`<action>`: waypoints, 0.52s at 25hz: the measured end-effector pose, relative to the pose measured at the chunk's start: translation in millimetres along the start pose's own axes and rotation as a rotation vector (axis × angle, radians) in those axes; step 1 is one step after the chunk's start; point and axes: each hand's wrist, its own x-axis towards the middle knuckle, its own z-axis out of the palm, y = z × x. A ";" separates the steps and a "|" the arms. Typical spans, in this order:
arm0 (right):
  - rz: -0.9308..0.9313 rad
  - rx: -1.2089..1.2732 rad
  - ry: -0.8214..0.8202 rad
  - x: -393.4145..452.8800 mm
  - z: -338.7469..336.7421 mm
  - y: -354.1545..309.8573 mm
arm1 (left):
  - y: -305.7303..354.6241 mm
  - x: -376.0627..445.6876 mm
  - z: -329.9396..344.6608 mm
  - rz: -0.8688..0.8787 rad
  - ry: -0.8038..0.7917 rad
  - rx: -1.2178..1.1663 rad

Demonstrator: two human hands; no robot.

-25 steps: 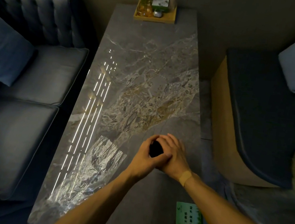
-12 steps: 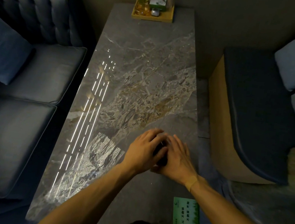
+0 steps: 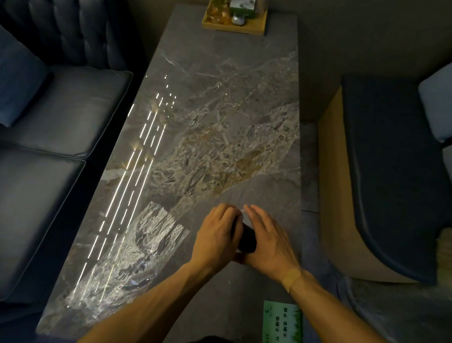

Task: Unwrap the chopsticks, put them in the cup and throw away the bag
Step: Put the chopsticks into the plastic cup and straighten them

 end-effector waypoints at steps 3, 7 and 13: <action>0.012 -0.014 -0.003 0.2 -0.2 0.4 | 2.4 1.9 -0.7 -0.045 -0.071 0.044; 0.030 -0.022 -0.021 0.2 -0.8 -0.2 | -3.1 5.9 -12.4 -0.070 -0.197 0.024; -0.048 -0.040 0.036 2.6 -3.3 -10.2 | -17.7 -16.3 -34.2 -0.239 -0.099 -0.318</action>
